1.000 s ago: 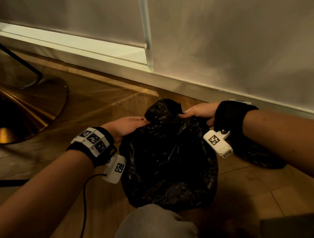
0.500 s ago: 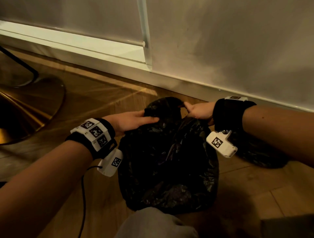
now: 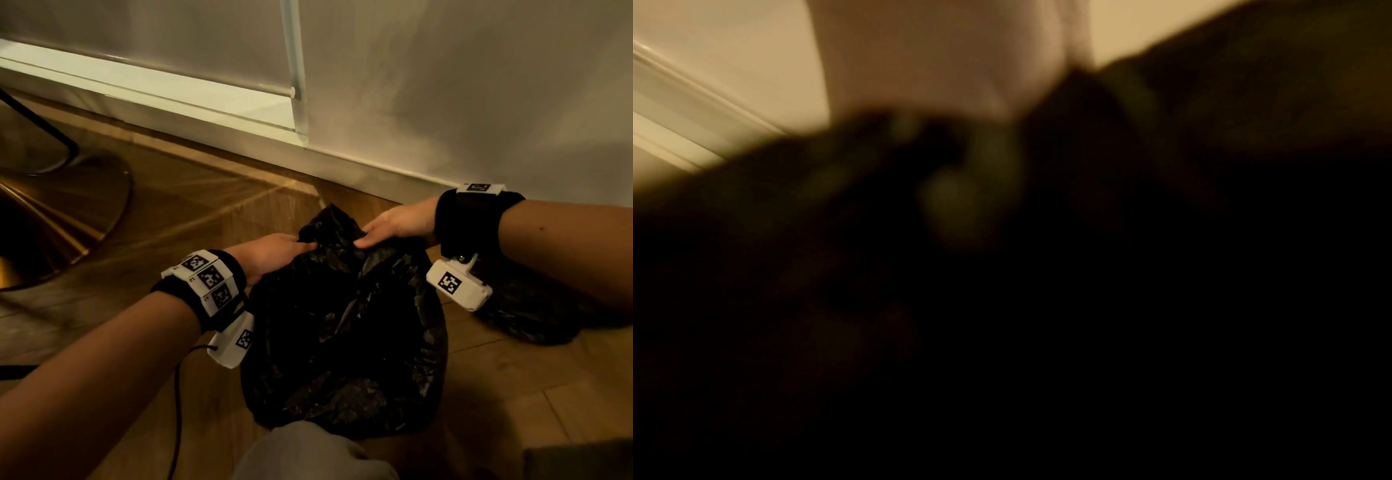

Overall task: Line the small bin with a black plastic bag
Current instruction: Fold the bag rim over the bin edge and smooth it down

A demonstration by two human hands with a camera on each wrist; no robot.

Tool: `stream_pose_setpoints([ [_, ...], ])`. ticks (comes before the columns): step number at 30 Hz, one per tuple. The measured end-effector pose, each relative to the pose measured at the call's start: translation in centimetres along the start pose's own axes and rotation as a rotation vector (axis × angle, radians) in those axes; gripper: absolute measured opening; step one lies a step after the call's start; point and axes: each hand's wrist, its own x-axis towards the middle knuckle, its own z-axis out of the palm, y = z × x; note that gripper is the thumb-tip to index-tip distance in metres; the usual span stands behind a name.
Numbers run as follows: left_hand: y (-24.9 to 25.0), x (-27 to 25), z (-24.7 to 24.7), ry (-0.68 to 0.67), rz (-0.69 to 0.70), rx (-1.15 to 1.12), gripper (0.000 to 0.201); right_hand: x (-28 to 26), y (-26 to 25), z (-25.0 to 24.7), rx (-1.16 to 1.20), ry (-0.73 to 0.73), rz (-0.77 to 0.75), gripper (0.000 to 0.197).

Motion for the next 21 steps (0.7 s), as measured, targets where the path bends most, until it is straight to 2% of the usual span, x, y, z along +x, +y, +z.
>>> stream_pose_setpoints([
  [2, 0.0, 0.0, -0.1, 0.014, 0.145, 0.019, 0.049, 0.1, -0.1, 0.0, 0.0, 0.052, -0.026, 0.089],
  [5, 0.0, -0.1, -0.5, -0.162, 0.205, -0.015, 0.043, 0.3, -0.3, -0.2, 0.014, 0.1, -0.023, 0.087],
  [8, 0.7, -0.7, -0.5, -0.187, 0.147, 0.024, 0.032, -0.2, -0.7, -0.3, -0.006, 0.108, 0.003, 0.064],
  [11, 2.0, -2.1, -0.9, -0.193, 0.017, 0.001, 0.034, -0.4, -0.9, -0.6, -0.01, 0.1, 0.034, 0.052],
  [14, 3.0, -2.4, -1.5, -0.317, -0.053, 0.091, 0.078, -0.5, -0.9, -0.4, 0.013, 0.129, 0.072, 0.05],
  [15, 3.1, -2.1, -1.6, -0.368, -0.069, 0.101, 0.085, -0.4, -0.8, -0.4, 0.024, 0.14, 0.086, 0.049],
  [17, 3.0, -1.4, -1.6, -0.426, -0.096, 0.098, 0.083, -0.2, -0.8, -0.5, 0.039, 0.148, 0.116, 0.038],
  [19, 2.9, -0.6, -1.4, -0.406, -0.106, 0.121, 0.081, -0.2, -1.0, -0.5, 0.05, 0.13, 0.15, 0.032],
  [21, 3.0, -0.3, -0.9, -0.361, -0.097, 0.095, 0.064, -0.3, -1.1, -0.5, 0.067, 0.127, 0.162, 0.031],
])
